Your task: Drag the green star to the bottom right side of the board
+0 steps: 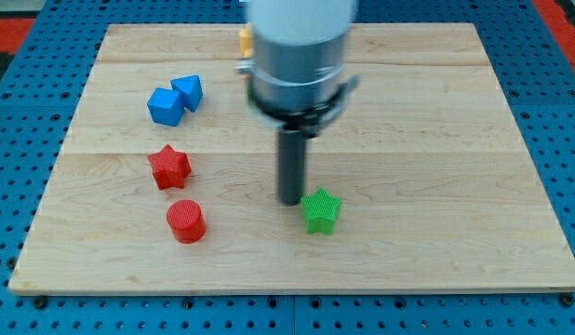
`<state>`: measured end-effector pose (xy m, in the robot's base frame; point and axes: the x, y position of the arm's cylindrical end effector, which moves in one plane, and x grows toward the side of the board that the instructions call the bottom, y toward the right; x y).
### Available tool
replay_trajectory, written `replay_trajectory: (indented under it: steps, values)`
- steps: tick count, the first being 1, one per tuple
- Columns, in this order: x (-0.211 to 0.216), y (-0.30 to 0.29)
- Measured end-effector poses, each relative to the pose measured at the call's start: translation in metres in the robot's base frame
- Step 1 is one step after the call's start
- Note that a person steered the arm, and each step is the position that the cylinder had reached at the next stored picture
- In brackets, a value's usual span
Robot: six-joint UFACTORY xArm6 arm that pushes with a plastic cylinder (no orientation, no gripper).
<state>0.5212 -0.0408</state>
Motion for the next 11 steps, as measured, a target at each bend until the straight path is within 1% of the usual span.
replay_trajectory:
  steps: [1,2,3,4,5,6,7,8,9,11]
  values:
    - [0.029,-0.014]
    - [0.006,0.043]
    - [0.009,0.1]
    - [0.043,0.076]
    - [0.069,0.085]
    - [0.063,0.046]
    - [0.019,0.054]
    - [0.011,0.106]
    - [0.021,0.136]
    - [0.049,0.138]
